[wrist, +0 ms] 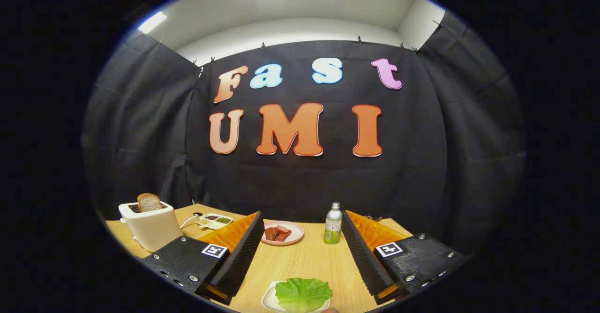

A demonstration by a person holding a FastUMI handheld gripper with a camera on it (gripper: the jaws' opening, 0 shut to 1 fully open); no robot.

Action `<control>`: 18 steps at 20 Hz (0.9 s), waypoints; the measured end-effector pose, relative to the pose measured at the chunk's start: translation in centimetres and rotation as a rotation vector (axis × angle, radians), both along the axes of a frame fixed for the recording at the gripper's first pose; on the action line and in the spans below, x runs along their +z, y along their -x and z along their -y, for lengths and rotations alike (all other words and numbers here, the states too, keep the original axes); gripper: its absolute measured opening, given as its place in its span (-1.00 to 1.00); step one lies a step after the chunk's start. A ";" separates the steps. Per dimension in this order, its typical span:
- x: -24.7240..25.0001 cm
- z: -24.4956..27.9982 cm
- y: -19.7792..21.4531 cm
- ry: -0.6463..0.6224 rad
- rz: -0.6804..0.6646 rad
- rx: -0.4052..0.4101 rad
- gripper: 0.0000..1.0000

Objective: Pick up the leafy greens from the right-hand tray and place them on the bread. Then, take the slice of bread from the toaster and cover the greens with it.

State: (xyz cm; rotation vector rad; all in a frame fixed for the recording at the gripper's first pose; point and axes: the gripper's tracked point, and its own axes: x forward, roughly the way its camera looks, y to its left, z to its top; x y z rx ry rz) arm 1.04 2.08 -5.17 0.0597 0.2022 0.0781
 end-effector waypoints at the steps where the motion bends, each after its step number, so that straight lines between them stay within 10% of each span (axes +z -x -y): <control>1: -1.1 -0.2 -0.1 -0.010 -0.048 0.008 0.98; 18: -18.7 -0.6 3.0 0.013 -0.830 0.051 0.93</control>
